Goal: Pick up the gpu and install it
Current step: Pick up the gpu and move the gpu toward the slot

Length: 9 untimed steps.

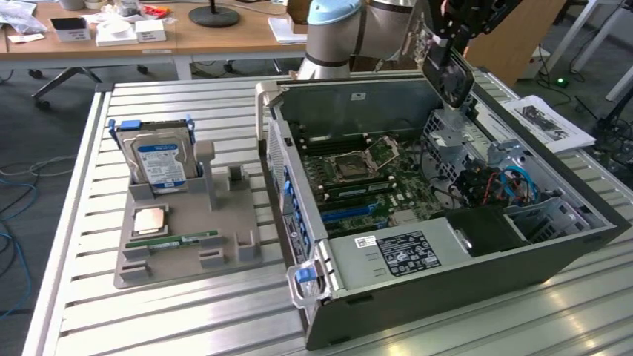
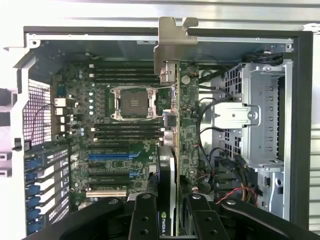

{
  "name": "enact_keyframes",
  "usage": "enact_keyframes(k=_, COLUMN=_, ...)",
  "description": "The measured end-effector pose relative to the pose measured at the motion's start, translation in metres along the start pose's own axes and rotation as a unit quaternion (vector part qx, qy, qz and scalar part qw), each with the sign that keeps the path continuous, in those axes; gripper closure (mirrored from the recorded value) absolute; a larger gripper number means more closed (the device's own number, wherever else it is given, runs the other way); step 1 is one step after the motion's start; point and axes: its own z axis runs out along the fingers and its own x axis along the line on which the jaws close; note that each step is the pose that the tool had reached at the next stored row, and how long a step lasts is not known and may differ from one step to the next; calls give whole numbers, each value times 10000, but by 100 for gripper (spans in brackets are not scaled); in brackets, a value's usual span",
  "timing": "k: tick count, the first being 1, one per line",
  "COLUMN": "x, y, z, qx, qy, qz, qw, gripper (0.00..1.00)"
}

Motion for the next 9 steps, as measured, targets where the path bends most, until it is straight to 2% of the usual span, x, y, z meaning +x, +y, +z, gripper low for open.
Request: enact_keyframes(k=9, x=-238, y=8, z=11, qx=-1, qy=0, qz=0, qw=10000, gripper=73)
